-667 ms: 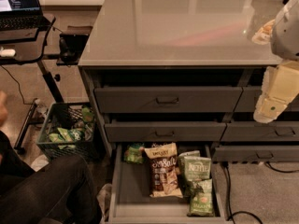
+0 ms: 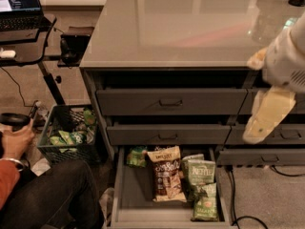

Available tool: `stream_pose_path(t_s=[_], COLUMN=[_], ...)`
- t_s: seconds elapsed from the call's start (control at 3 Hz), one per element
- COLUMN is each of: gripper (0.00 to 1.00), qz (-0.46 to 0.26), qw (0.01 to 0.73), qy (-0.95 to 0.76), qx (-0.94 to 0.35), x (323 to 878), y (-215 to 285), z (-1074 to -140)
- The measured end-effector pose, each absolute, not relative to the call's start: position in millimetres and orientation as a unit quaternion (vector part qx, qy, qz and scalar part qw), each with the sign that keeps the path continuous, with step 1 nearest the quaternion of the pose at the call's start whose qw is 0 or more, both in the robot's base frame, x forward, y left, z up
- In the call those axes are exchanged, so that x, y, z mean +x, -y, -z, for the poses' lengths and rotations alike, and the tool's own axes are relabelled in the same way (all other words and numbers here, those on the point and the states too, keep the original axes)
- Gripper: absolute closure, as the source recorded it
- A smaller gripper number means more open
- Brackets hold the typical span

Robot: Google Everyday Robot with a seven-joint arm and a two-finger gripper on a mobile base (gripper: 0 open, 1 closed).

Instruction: Pick green jalapeno chip bag from bottom drawer and place on counter

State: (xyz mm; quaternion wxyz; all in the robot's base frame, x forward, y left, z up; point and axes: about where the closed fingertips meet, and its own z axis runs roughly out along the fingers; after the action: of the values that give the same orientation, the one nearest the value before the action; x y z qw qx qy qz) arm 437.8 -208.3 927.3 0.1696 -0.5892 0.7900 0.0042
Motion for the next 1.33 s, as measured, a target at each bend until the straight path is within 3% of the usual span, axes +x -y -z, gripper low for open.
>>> stream_pose_path(t_s=[1.0,1.33], gripper=[0.0,0.0], qz=[-0.077,-0.077], qw=[0.209,0.209], qy=[-0.786,-0.786], qx=[-0.577,-0.577], x=[467,467], y=[231,231], z=[-740,-740])
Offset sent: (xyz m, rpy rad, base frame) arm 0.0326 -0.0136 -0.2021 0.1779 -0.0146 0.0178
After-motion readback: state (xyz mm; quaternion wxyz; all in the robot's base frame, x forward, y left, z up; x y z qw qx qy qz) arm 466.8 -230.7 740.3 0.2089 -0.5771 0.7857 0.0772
